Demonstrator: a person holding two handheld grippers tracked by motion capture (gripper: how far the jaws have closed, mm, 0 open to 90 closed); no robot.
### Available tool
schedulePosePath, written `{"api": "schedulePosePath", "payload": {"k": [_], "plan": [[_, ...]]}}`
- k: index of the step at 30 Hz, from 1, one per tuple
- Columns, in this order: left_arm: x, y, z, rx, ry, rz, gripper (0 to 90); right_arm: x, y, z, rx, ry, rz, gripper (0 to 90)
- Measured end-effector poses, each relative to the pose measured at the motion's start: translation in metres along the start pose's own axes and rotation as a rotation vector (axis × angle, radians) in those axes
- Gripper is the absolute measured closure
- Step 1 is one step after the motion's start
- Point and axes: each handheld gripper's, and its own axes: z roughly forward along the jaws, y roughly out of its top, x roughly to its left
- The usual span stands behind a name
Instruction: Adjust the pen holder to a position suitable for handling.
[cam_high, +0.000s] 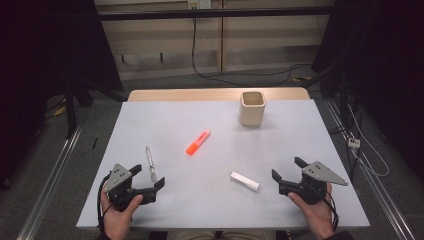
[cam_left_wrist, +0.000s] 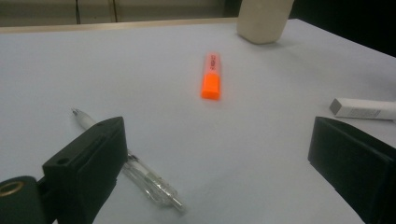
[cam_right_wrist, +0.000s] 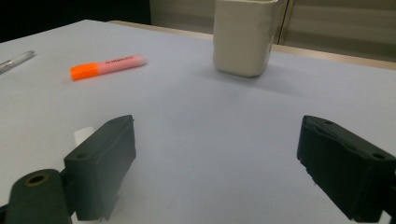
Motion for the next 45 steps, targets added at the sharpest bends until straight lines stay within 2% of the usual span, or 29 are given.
{"api": "schedulePosePath", "payload": {"k": [3,12,18,23,24,26,31,36,41,45], "plan": [[0.0,0.0,0.0,0.002,0.002,-0.006,4.6,0.0,0.0,0.0,0.004,-0.003,-0.003,10.7],[-0.001,0.0,0.002,0.015,0.001,0.003,4.6,-0.004,0.0,0.001,0.029,0.026,0.005,9.4],[-0.002,-0.002,0.001,0.021,-0.007,0.0,5.0,0.0,0.003,0.007,0.058,0.05,0.0,8.3],[-0.002,-0.001,0.0,0.019,-0.012,0.005,5.2,-0.001,0.007,0.008,0.062,0.047,0.012,8.3],[-0.001,-0.001,0.0,0.02,-0.013,0.007,5.3,0.0,0.009,0.008,0.075,0.034,0.024,7.7],[-0.001,-0.001,0.0,0.019,-0.014,0.005,5.3,-0.001,0.011,0.01,0.084,0.037,0.028,6.9],[0.001,-0.002,0.002,0.023,-0.015,-0.002,5.3,0.001,0.019,0.017,0.098,0.058,0.006,6.4],[0.0,-0.002,0.003,0.034,-0.017,0.004,5.3,-0.001,0.028,0.023,0.104,0.072,0.006,7.0],[0.0,-0.002,0.002,0.023,-0.017,0.002,5.8,-0.001,0.042,0.03,0.101,0.062,-0.012,6.0],[-0.002,-0.002,0.0,0.023,-0.02,0.011,5.8,0.001,0.05,0.041,0.122,0.089,-0.016,4.8]]}}
